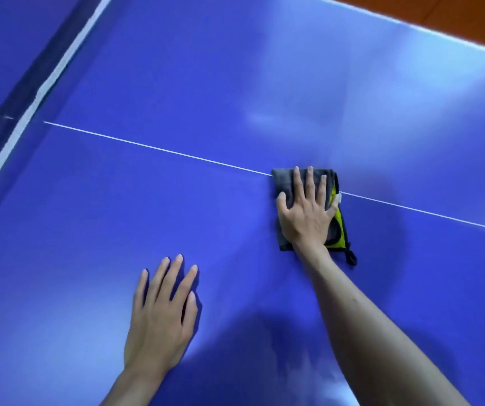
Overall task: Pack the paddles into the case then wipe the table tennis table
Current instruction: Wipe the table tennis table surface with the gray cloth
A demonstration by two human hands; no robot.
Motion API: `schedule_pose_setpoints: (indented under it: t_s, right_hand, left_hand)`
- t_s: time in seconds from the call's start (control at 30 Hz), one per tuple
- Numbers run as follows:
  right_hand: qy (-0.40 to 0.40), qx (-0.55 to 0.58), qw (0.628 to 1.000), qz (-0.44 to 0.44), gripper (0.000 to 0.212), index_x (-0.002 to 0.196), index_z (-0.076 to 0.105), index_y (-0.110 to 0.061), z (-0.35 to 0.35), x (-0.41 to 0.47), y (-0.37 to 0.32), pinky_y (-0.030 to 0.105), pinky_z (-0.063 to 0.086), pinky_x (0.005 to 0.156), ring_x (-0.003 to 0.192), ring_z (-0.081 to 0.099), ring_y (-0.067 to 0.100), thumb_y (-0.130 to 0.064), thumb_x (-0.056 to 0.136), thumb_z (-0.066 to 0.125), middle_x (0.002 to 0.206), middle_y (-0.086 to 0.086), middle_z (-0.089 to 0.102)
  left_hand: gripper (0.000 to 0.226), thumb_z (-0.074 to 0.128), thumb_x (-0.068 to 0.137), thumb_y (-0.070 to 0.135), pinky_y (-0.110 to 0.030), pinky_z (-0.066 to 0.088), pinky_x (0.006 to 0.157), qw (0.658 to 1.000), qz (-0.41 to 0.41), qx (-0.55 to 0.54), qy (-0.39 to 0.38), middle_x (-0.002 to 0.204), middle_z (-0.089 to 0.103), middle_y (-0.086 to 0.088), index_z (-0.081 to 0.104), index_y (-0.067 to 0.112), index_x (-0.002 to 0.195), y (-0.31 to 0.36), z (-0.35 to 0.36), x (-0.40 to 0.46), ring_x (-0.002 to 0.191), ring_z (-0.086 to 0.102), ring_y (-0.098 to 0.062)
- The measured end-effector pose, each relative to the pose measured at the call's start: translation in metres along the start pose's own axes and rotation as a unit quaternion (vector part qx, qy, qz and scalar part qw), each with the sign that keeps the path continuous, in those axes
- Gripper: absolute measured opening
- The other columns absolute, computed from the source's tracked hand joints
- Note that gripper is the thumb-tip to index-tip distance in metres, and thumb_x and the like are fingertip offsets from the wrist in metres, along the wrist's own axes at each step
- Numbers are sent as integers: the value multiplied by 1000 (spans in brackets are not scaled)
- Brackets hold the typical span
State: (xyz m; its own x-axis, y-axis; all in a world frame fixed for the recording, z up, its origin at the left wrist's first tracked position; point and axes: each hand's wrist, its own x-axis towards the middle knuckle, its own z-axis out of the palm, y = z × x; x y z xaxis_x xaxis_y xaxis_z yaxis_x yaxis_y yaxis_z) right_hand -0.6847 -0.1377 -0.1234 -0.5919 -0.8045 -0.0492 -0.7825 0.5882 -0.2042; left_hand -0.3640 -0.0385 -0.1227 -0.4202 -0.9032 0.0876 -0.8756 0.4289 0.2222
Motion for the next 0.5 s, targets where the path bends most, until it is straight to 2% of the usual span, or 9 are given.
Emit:
schedule_pose_setpoints:
  t_s: [0.23,0.33,0.5]
  right_hand:
    - [13,-13,1000,-20,68,162,19,-46,3,-42,-3,57,-3,126,160,4,18,-53,95,25,173,-11,11]
    - [23,-10,999,-32,67,161,24,-45,6,-88,-10,58,2,126,160,8,20,-51,94,28,172,-10,16]
    - [23,-25,998,-46,66,162,24,-41,17,-189,-22,61,7,125,160,7,23,-46,97,36,173,-6,15]
  left_hand:
    - [52,32,106,33,-57,25,123,1000,-8,0,-5,163,41,-8,52,17,151,1,0,-2,154,32,-28]
    - [52,33,106,34,-56,23,124,1000,-11,-6,-10,163,40,-7,52,17,151,2,-2,-3,154,30,-28]
    - [50,35,106,35,-55,18,126,1000,-15,-12,-11,162,41,-9,52,17,149,4,-6,-2,154,30,-29]
